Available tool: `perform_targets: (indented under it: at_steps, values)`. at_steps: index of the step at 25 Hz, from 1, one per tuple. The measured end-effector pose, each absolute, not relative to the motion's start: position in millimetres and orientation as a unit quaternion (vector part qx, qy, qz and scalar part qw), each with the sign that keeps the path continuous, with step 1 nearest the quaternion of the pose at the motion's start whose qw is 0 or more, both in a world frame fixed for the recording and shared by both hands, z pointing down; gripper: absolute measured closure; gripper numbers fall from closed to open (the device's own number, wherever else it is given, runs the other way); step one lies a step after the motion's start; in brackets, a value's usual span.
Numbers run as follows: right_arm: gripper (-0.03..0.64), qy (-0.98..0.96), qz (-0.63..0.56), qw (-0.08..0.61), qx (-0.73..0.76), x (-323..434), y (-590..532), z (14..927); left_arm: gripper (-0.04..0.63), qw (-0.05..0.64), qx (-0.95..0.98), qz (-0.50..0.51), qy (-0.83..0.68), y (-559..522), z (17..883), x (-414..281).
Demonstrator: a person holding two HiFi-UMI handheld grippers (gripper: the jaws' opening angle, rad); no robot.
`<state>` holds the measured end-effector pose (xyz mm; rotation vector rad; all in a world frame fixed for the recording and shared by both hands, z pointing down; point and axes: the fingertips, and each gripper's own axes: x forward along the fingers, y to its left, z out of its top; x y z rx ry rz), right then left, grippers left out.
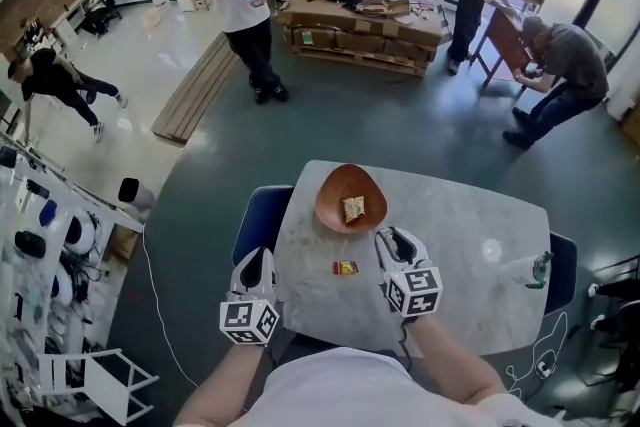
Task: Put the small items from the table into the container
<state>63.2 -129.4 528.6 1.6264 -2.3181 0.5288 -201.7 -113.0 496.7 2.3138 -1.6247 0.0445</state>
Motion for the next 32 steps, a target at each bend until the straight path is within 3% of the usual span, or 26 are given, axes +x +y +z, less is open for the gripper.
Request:
perform_targets:
  at_steps: [16, 28, 32]
  values:
    - [0.471, -0.742, 0.299, 0.285, 0.528, 36, -212, 751, 0.591, 0.240, 0.736, 0.078, -0.628, -92, 571, -291]
    - [0.465, -0.706, 0.315, 0.338, 0.537, 23, -217, 798, 0.591, 0.250, 0.730, 0.093, -0.629, -94, 600, -317]
    - [0.401, -0.708, 0.320, 0.322, 0.540, 23, -217, 794, 0.591, 0.249, 0.730, 0.088, -0.630, -92, 595, -322]
